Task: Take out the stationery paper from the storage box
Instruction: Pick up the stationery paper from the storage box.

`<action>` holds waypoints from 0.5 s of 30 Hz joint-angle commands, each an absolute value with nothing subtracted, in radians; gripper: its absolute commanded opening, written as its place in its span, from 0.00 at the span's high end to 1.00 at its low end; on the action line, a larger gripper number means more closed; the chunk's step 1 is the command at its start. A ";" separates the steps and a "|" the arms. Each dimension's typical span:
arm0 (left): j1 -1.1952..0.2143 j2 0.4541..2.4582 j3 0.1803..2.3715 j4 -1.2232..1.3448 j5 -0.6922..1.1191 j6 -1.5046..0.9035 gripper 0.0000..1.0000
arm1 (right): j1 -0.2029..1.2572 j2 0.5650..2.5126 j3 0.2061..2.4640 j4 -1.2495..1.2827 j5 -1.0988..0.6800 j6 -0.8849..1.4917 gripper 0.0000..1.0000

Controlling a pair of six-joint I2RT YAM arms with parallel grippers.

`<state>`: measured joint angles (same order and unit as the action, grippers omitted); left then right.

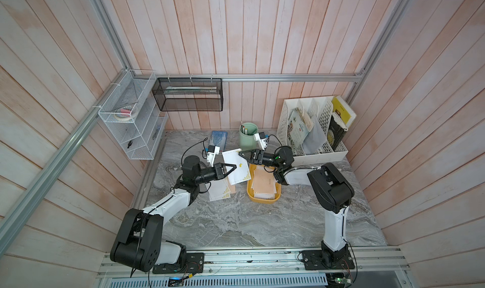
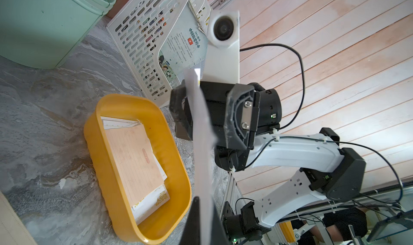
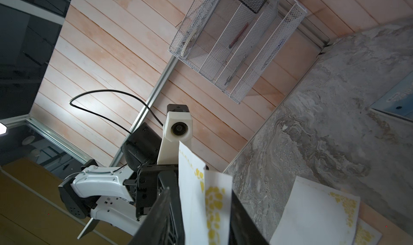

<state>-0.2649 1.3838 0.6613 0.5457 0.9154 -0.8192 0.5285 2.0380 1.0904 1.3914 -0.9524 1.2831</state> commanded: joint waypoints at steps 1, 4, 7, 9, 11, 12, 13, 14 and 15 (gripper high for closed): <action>-0.270 1.365 0.646 0.532 0.914 -0.796 1.00 | 0.508 2.042 1.076 1.544 -0.964 1.367 0.71; -0.269 1.367 0.645 0.531 0.911 -0.795 1.00 | 0.499 2.026 1.063 1.552 -0.964 1.369 0.79; -0.269 1.371 0.646 0.531 0.911 -0.795 1.00 | 0.497 2.015 1.064 1.545 -0.967 1.362 0.89; -0.268 1.374 0.645 0.529 0.910 -0.793 1.00 | 0.496 2.011 1.067 1.543 -0.966 1.362 0.95; -0.269 1.374 0.643 0.528 0.908 -0.792 1.00 | 0.497 2.011 1.069 1.543 -0.967 1.361 0.96; -0.268 1.376 0.644 0.528 0.907 -0.791 1.00 | 0.497 2.012 1.069 1.542 -0.969 1.361 0.96; -0.269 1.377 0.643 0.527 0.908 -0.790 1.00 | 0.497 2.013 1.070 1.542 -0.970 1.361 0.97; -0.269 1.377 0.641 0.527 0.908 -0.789 1.00 | 0.497 2.014 1.070 1.542 -0.972 1.362 0.97; -0.268 1.377 0.641 0.525 0.906 -0.787 1.00 | 0.497 2.014 1.070 1.542 -0.972 1.360 0.96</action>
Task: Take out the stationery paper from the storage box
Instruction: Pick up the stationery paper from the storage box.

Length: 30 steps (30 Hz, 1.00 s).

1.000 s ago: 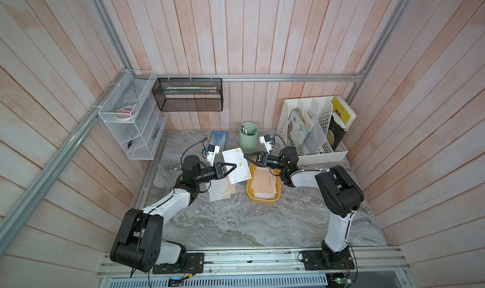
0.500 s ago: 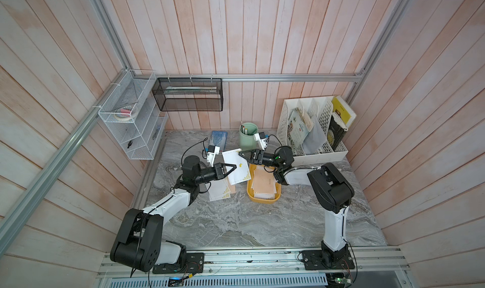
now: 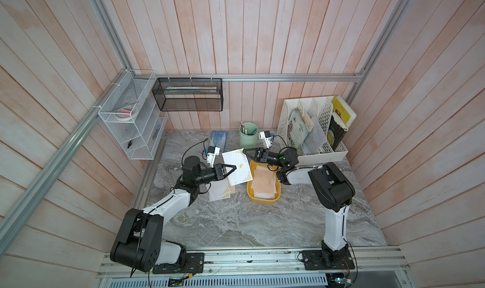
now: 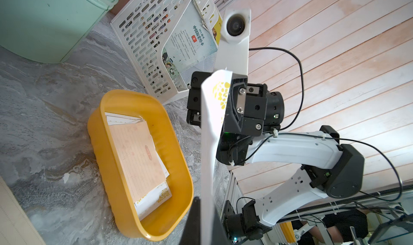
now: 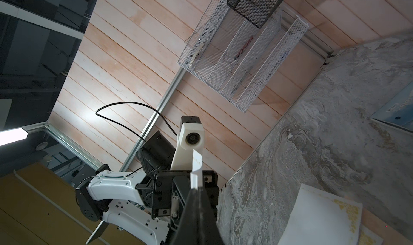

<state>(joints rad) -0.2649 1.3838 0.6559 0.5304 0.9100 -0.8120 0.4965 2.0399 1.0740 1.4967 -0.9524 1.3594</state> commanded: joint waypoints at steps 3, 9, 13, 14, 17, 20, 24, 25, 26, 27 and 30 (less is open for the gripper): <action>-0.269 1.382 0.641 0.523 0.905 -0.785 1.00 | 0.500 2.021 1.079 1.544 -0.982 1.365 0.83; -0.269 1.391 0.646 0.525 0.910 -0.785 1.00 | 0.524 2.045 1.119 1.542 -1.015 1.374 0.73; -0.269 1.393 0.648 0.521 0.910 -0.783 1.00 | 0.535 2.054 1.139 1.524 -1.025 1.364 0.72; -0.268 1.394 0.647 0.520 0.909 -0.783 1.00 | 0.540 2.054 1.143 1.516 -1.028 1.357 0.73; -0.268 1.396 0.646 0.520 0.909 -0.781 1.00 | 0.541 2.044 1.142 1.476 -1.023 1.328 0.82; -0.268 1.395 0.647 0.519 0.909 -0.781 1.00 | 0.540 2.031 1.134 1.440 -1.017 1.299 0.94; -0.269 1.397 0.648 0.513 0.907 -0.778 1.00 | 0.536 2.009 1.119 1.389 -1.003 1.255 1.00; -0.268 1.397 0.650 0.512 0.908 -0.778 1.00 | 0.535 2.006 1.117 1.380 -1.000 1.247 1.00; -0.268 1.397 0.649 0.511 0.907 -0.778 1.00 | 0.534 2.001 1.115 1.369 -1.001 1.238 1.00; -0.268 1.397 0.648 0.511 0.908 -0.778 1.00 | 0.530 1.998 1.112 1.358 -0.997 1.231 0.88; -0.268 1.399 0.647 0.503 0.906 -0.773 1.00 | 0.526 1.983 1.100 1.330 -0.985 1.204 0.95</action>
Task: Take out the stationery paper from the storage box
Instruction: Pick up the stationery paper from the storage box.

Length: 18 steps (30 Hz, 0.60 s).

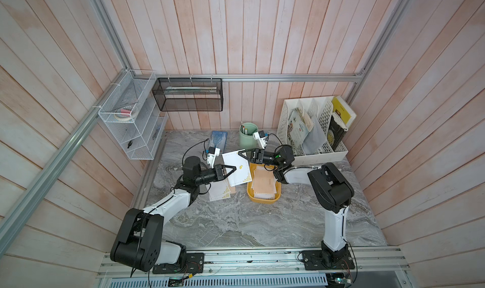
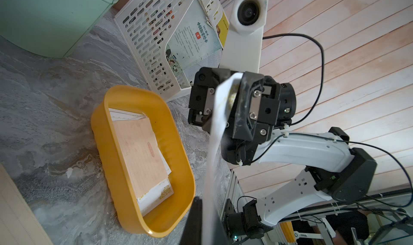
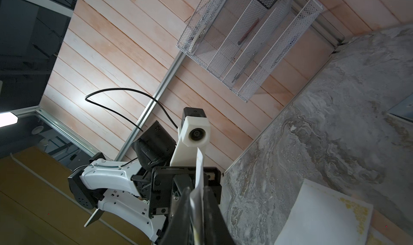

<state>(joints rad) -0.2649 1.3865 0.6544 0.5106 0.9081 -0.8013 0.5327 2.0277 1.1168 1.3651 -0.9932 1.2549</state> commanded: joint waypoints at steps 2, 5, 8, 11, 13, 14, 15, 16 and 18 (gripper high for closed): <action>-0.268 1.399 0.647 0.497 0.901 -0.769 1.00 | 0.522 1.971 1.091 1.300 -0.978 1.180 1.00; -0.266 1.398 0.647 0.482 0.899 -0.757 1.00 | 0.515 1.941 1.075 1.221 -0.966 1.125 0.85; -0.249 1.381 0.649 0.419 0.882 -0.726 1.00 | 0.495 1.886 1.038 1.123 -0.932 1.048 0.62; -0.203 1.336 0.638 0.334 0.845 -0.691 1.00 | 0.476 1.807 1.031 0.865 -0.871 0.884 0.58; -0.162 1.299 0.631 0.258 0.805 -0.666 1.00 | 0.482 1.752 1.068 0.588 -0.770 0.705 0.58; -0.142 1.279 0.631 0.204 0.769 -0.648 1.00 | 0.489 1.729 1.096 0.433 -0.692 0.611 0.57; -0.125 1.262 0.635 0.144 0.725 -0.626 1.00 | 0.501 1.713 1.128 0.301 -0.610 0.534 0.57; -0.114 1.251 0.636 0.103 0.695 -0.607 1.00 | 0.512 1.704 1.152 0.215 -0.540 0.476 0.56; -0.092 1.236 0.633 0.042 0.648 -0.582 1.00 | 0.531 1.695 1.190 0.075 -0.403 0.407 0.56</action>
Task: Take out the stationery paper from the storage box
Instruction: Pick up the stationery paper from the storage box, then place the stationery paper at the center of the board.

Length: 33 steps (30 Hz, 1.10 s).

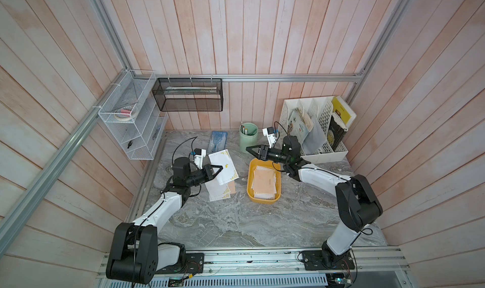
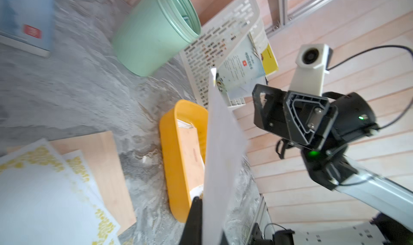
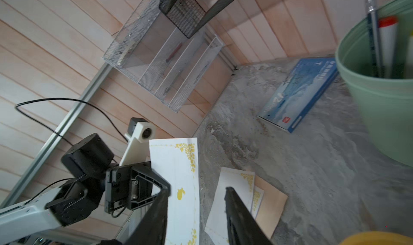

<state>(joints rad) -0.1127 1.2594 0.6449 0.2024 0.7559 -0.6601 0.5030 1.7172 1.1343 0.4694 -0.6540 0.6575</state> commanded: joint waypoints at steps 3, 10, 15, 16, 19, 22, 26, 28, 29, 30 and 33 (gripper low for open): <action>-0.067 1.250 0.607 0.031 0.634 -0.600 1.00 | 0.531 1.689 1.189 0.014 -0.342 0.404 0.55; -0.051 1.376 0.572 0.018 0.597 -0.637 1.00 | 0.551 1.724 1.236 -0.170 -0.124 0.361 0.55; -0.051 1.415 0.586 -0.024 0.553 -0.613 0.97 | 0.571 1.790 1.309 -0.322 0.041 0.314 0.54; -0.051 1.412 0.592 -0.039 0.535 -0.608 0.93 | 0.572 1.802 1.314 -0.337 0.055 0.318 0.54; -0.051 1.395 0.611 -0.096 0.475 -0.588 0.60 | 0.572 1.848 1.348 -0.398 0.089 0.327 0.54; -0.051 1.370 0.630 -0.157 0.411 -0.572 0.44 | 0.573 1.895 1.382 -0.458 0.116 0.347 0.54; -0.051 1.320 0.645 -0.210 0.355 -0.560 0.40 | 0.583 1.933 1.407 -0.504 0.177 0.380 0.53; -0.051 1.293 0.646 -0.218 0.342 -0.563 0.40 | 0.597 1.947 1.426 -0.538 0.225 0.395 0.53; -0.051 1.284 0.646 -0.222 0.337 -0.565 0.40 | 0.606 1.956 1.446 -0.559 0.255 0.400 0.53; -0.051 1.272 0.647 -0.223 0.335 -0.568 0.40 | 0.616 1.965 1.463 -0.585 0.290 0.405 0.53; -0.051 1.262 0.649 -0.225 0.336 -0.571 0.40 | 0.640 2.003 1.526 -0.671 0.369 0.433 0.52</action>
<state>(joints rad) -0.0544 1.2762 0.6231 -0.1959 0.3664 -0.5865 0.6155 1.9713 1.4685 -0.5526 0.2470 0.3920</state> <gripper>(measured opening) 0.604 0.477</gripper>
